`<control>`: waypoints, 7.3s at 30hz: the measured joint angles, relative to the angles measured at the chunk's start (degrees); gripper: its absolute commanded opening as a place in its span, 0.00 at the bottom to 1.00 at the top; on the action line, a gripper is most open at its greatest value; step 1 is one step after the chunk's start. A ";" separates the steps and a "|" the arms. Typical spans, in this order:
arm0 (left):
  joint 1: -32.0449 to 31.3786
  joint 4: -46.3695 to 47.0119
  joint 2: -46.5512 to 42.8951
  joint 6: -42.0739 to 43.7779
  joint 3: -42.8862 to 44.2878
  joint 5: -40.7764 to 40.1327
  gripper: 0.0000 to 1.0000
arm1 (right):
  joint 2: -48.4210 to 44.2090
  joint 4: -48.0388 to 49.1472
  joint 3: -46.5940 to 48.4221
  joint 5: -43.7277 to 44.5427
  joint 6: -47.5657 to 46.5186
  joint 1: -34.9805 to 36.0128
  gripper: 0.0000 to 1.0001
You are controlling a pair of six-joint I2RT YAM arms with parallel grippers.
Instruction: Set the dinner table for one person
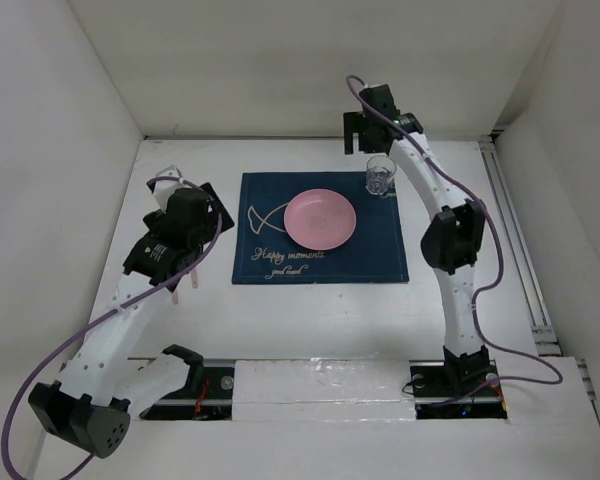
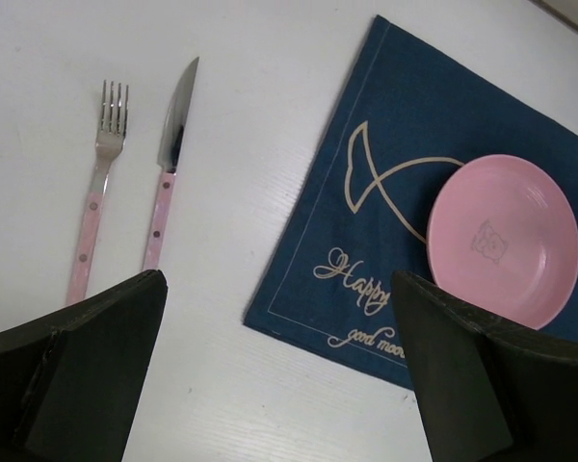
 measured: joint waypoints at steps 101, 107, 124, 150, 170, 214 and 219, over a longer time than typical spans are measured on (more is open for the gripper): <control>-27.34 26.67 71.82 -12.59 41.03 37.22 0.00 | -98.42 21.24 -80.72 -8.15 16.44 -5.84 1.00; -27.32 26.03 75.30 -14.75 43.28 36.70 0.00 | -98.64 21.05 -80.72 -8.22 16.22 -5.84 1.00; -27.34 23.47 82.84 -17.33 49.88 36.57 0.00 | -98.82 20.79 -80.87 -8.61 15.61 -6.23 1.00; -27.34 23.39 82.97 -19.93 49.90 37.13 0.17 | -98.82 20.63 -81.66 -9.57 14.93 -6.91 1.00; -28.24 18.71 60.22 -17.62 38.64 22.97 1.00 | -99.62 20.63 -81.66 -11.30 13.38 -6.91 1.00; 34.64 -1.79 44.98 5.88 0.96 23.98 0.37 | -89.85 38.77 -100.28 -36.02 13.44 -14.40 1.00; 34.64 -1.60 46.62 7.28 2.58 25.44 0.10 | -89.74 39.15 -100.28 -36.11 13.46 -14.53 1.00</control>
